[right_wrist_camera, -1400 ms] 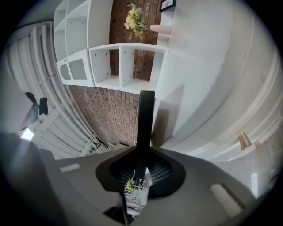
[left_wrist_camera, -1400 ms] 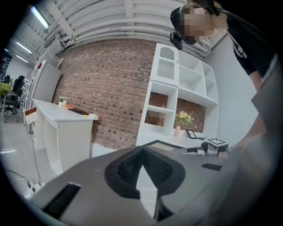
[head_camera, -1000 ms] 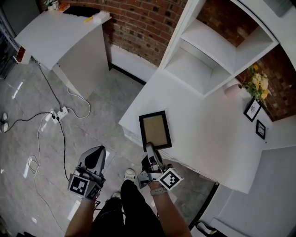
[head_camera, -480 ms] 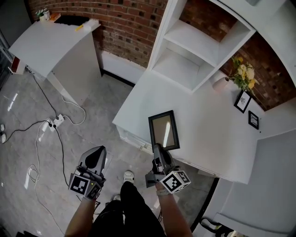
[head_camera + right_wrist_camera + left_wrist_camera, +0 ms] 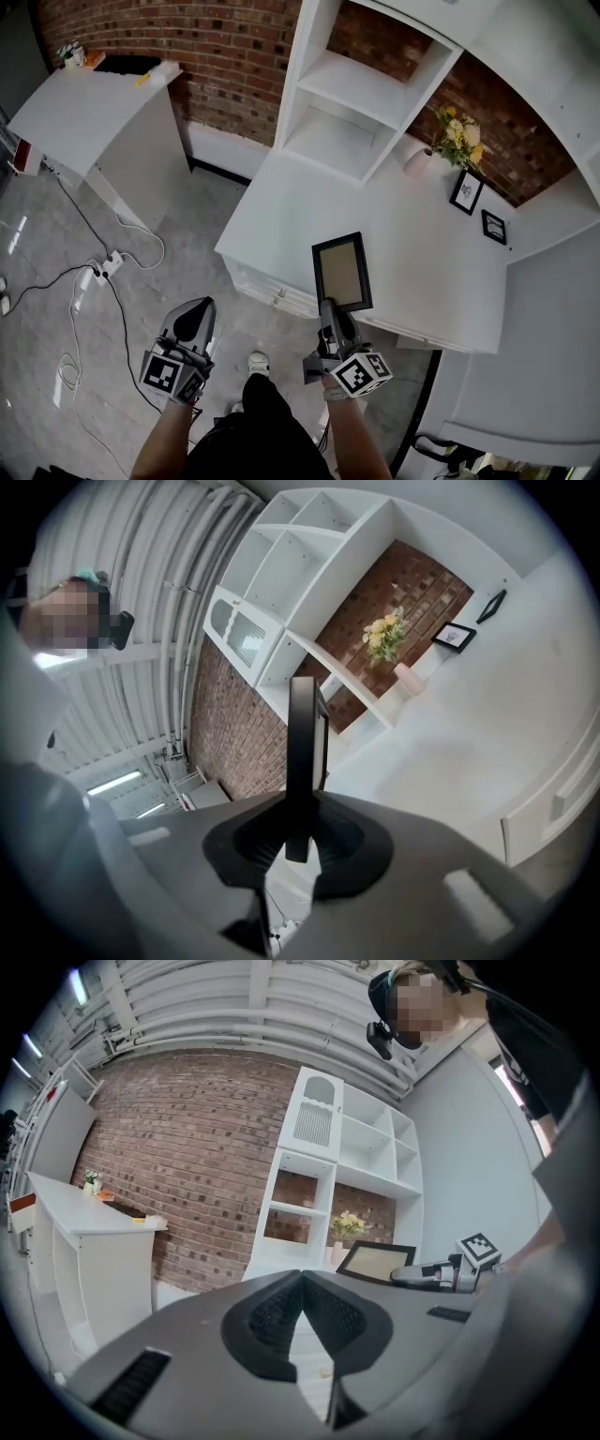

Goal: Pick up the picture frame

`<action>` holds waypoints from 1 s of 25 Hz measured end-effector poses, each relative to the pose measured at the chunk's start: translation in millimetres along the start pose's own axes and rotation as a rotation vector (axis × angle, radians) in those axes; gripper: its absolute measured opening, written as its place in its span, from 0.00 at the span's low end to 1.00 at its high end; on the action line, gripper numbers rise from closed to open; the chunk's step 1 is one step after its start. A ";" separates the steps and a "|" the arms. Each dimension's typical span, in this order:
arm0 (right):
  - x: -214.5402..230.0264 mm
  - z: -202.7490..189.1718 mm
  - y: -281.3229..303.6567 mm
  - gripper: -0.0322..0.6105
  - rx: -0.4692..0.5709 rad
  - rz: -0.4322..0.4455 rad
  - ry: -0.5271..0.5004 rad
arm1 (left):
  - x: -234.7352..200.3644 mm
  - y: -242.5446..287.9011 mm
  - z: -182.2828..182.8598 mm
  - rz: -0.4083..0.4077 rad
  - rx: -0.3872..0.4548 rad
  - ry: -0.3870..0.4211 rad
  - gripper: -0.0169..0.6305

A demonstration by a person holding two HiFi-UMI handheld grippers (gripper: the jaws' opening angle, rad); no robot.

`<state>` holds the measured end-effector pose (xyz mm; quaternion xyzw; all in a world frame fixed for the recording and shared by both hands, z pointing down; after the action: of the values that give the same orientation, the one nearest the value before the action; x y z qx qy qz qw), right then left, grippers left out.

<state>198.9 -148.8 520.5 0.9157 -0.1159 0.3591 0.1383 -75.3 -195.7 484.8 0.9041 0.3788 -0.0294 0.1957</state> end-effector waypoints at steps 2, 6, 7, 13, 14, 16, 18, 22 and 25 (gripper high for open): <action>-1.7 7.6 -9.5 0.14 0.021 -0.011 -0.002 | 5.9 1.8 4.5 -0.015 0.007 0.003 0.04; 3.7 23.6 -26.0 0.14 0.049 -0.029 -0.032 | 20.5 6.4 18.8 -0.035 0.017 0.015 0.04; 5.2 27.7 -28.5 0.14 0.056 -0.033 -0.035 | 22.6 7.3 22.9 -0.037 0.019 0.019 0.04; 13.0 52.6 -34.3 0.14 0.069 -0.055 -0.133 | 26.1 17.1 42.5 -0.026 0.029 0.035 0.04; 15.0 56.4 -35.0 0.14 0.068 -0.060 -0.152 | 27.1 20.1 44.5 -0.025 0.030 0.036 0.04; 18.8 64.2 -35.3 0.14 0.068 -0.071 -0.177 | 28.4 27.7 47.9 -0.024 0.029 0.033 0.04; 21.9 72.1 -35.5 0.14 0.070 -0.080 -0.192 | 30.2 36.3 53.0 -0.025 0.035 0.035 0.04; 30.9 84.5 -43.6 0.14 0.079 -0.098 -0.209 | 40.2 50.0 62.6 -0.039 0.035 0.064 0.04; 35.0 91.5 -48.7 0.14 0.089 -0.111 -0.206 | 43.4 57.8 70.5 -0.044 0.034 0.065 0.04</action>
<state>296.3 -138.0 471.9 0.9580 -0.0623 0.2597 0.1045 2.6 -229.8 430.2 0.8993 0.4040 -0.0106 0.1672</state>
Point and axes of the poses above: the fingertips, and each gripper's own axes: y forward along the fingers, x to its right, z out of its top, the point moved 4 cm from there along -y, backward along the fingers, and after that the axes turned 13 degrees about -x, right-handed, at the moved point
